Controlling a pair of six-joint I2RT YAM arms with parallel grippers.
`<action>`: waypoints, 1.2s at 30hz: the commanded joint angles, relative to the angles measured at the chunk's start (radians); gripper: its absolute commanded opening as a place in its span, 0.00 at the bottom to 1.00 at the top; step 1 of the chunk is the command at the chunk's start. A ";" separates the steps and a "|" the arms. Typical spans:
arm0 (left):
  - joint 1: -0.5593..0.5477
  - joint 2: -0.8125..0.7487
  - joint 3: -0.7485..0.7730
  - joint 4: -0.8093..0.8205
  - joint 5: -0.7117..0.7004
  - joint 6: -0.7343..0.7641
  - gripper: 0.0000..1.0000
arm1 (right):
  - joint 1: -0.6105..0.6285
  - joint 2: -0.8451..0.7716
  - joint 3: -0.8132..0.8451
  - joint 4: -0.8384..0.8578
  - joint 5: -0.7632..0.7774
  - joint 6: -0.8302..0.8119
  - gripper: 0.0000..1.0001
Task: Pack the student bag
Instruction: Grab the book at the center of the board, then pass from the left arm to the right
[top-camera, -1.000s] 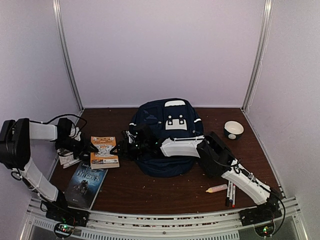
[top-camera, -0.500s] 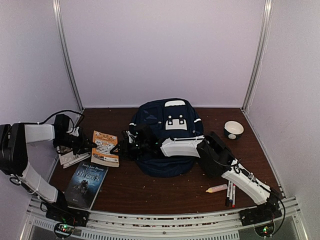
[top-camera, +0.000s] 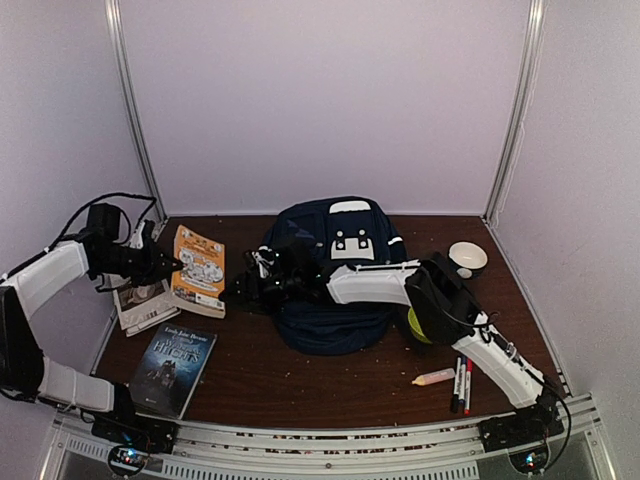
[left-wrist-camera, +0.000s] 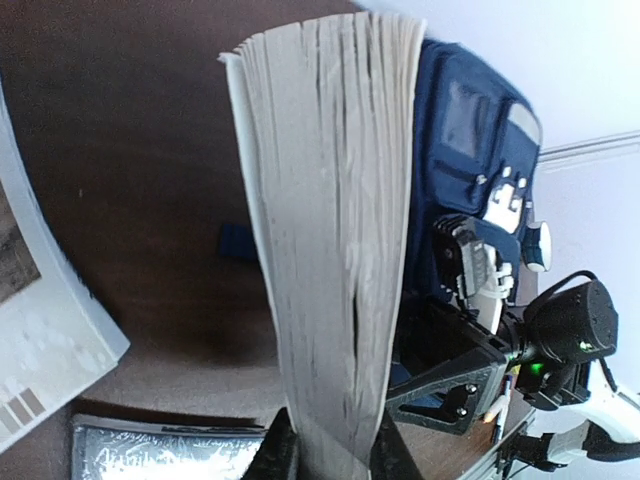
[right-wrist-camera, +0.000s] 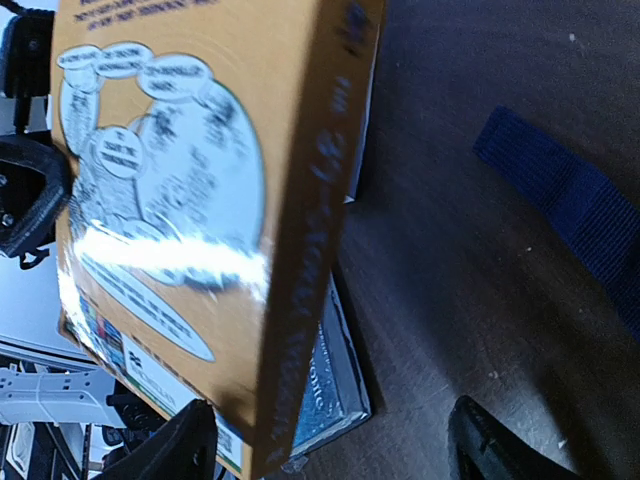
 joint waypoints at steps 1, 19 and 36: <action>-0.003 -0.113 0.086 0.007 0.075 0.131 0.00 | -0.044 -0.210 -0.036 -0.119 -0.004 -0.176 0.81; -0.343 -0.166 0.078 0.265 0.379 0.218 0.00 | -0.282 -0.684 -0.259 -0.615 -0.164 -0.858 0.89; -0.506 -0.042 0.123 0.329 0.415 0.227 0.00 | -0.282 -0.797 -0.540 -0.285 -0.461 -0.619 0.85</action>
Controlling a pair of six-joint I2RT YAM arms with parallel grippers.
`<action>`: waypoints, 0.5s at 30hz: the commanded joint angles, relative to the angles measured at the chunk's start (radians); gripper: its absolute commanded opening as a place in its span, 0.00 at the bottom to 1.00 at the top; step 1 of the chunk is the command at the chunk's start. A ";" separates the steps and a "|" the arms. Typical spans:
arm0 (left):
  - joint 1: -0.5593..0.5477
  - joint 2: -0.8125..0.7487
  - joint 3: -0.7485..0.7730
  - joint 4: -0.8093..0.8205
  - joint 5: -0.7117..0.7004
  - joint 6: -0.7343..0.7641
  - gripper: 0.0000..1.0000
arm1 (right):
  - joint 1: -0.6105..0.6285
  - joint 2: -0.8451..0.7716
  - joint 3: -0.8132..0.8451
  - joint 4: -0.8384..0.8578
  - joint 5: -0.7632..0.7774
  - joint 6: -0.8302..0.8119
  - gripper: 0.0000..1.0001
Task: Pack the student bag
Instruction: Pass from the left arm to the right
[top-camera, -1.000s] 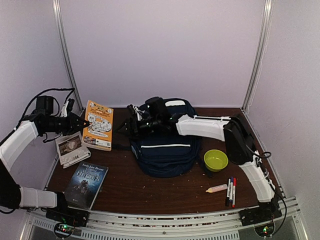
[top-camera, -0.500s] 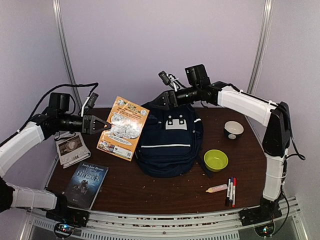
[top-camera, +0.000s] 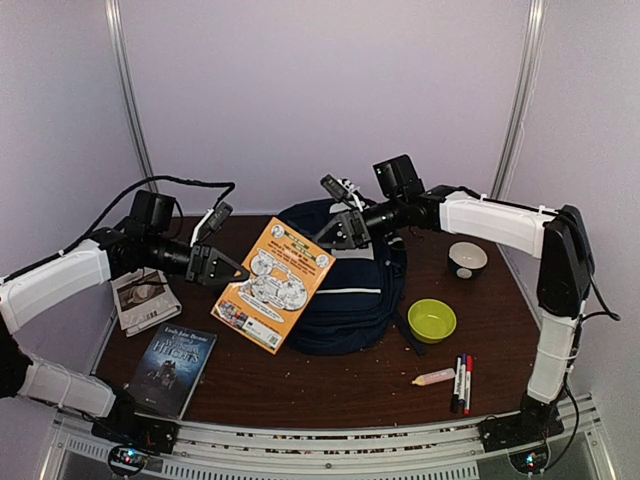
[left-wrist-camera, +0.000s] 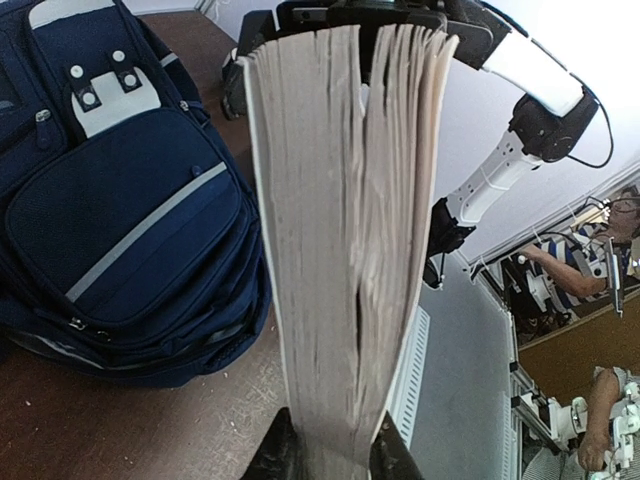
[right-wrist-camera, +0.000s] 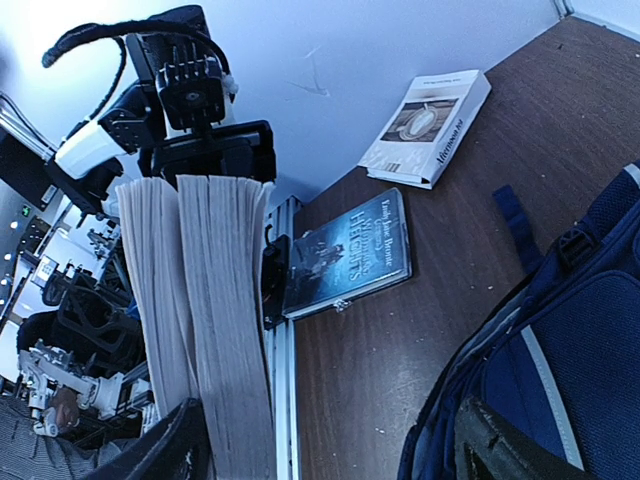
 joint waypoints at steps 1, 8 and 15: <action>-0.012 0.001 0.054 0.170 0.061 0.014 0.00 | -0.009 -0.066 -0.069 0.239 -0.122 0.165 0.85; -0.025 0.000 0.061 0.170 0.071 0.019 0.00 | -0.038 -0.078 -0.107 0.388 -0.162 0.282 0.88; -0.030 0.000 0.063 0.187 0.086 0.016 0.00 | 0.016 -0.058 -0.081 0.178 -0.151 0.103 0.89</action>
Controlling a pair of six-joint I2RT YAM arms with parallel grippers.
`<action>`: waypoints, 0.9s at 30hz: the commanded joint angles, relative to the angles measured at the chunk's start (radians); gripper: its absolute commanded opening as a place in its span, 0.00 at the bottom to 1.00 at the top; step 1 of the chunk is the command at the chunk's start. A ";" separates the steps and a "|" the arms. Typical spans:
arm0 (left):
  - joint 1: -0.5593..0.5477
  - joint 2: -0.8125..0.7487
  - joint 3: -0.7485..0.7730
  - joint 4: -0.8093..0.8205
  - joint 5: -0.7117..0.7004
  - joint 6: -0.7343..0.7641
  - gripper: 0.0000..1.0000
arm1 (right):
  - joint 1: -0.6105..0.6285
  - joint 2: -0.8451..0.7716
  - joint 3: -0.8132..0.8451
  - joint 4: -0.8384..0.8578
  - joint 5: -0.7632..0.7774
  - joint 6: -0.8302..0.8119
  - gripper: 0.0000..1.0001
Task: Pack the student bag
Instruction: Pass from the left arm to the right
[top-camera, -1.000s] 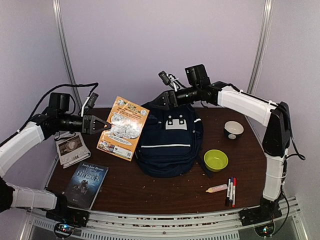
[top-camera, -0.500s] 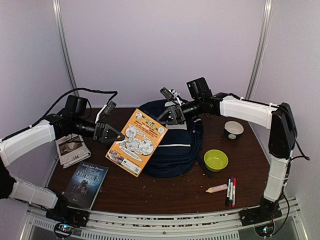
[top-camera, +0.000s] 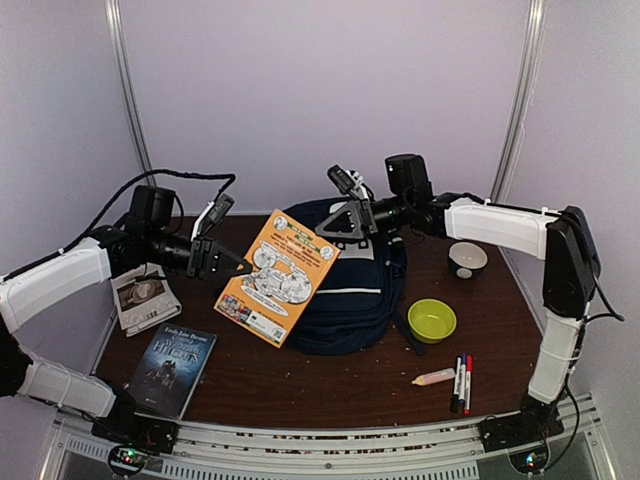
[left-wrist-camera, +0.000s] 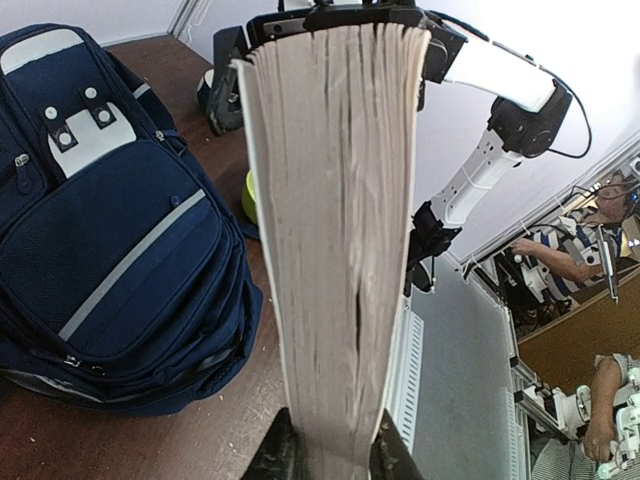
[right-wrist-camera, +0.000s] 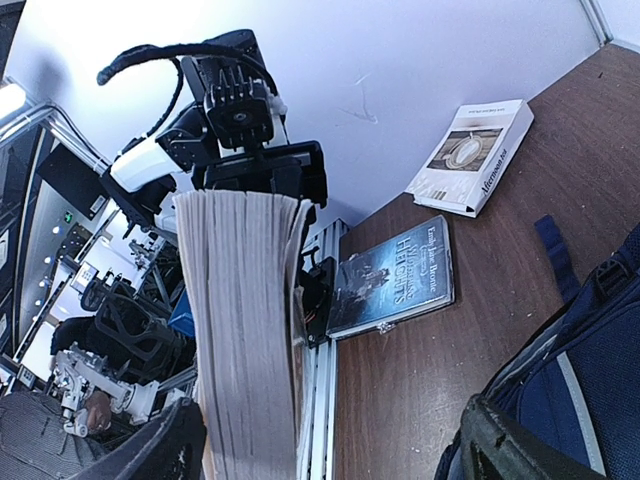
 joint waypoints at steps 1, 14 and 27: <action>-0.006 -0.006 0.043 0.122 0.059 0.008 0.00 | 0.046 -0.019 0.039 -0.181 -0.013 -0.167 0.89; -0.007 0.027 0.056 0.119 0.083 0.024 0.00 | 0.023 -0.053 -0.071 0.362 -0.093 0.271 0.90; -0.008 0.035 0.041 0.113 0.105 0.035 0.00 | -0.047 -0.064 0.088 -0.137 0.084 -0.105 1.00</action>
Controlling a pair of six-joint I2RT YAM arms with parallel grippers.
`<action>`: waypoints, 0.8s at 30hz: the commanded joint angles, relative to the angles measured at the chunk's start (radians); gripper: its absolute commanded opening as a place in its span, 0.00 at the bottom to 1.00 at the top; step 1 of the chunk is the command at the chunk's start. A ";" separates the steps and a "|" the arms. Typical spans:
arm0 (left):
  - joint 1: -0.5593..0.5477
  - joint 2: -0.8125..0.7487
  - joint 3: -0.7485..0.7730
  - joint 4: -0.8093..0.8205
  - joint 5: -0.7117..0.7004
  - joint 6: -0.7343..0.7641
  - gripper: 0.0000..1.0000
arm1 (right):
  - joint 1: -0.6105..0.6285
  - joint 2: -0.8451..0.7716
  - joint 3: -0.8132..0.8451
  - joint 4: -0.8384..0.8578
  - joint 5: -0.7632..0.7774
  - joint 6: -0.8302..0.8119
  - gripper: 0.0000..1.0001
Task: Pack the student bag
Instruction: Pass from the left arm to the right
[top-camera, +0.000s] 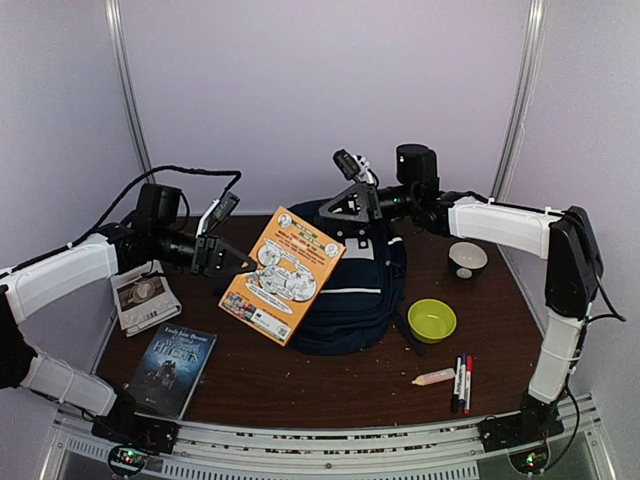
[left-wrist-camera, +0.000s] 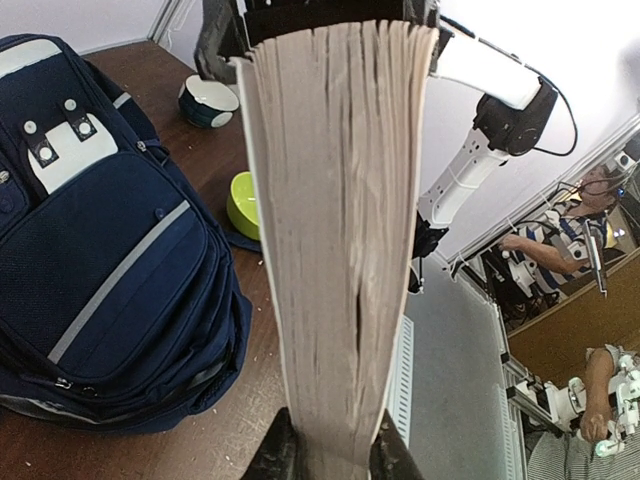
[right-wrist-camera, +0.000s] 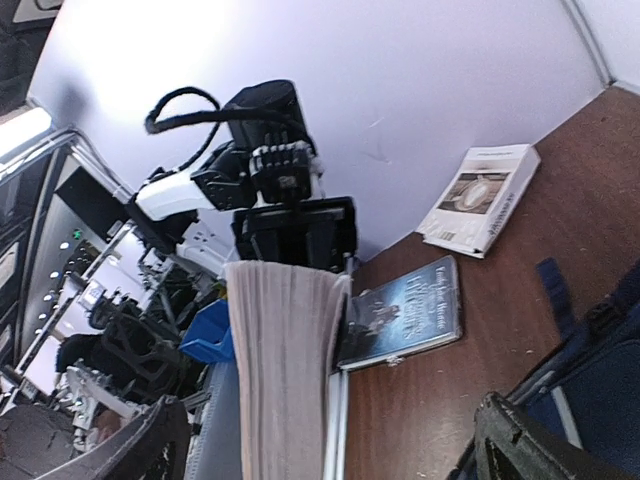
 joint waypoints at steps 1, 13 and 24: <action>-0.005 -0.019 0.019 0.082 0.053 0.019 0.00 | -0.013 -0.051 0.133 -0.476 0.154 -0.411 1.00; -0.006 0.034 0.038 0.109 0.074 0.001 0.00 | 0.061 -0.065 0.070 -0.558 0.083 -0.488 1.00; -0.006 0.074 0.033 0.222 0.060 -0.063 0.00 | 0.089 -0.068 -0.060 -0.220 -0.029 -0.214 0.56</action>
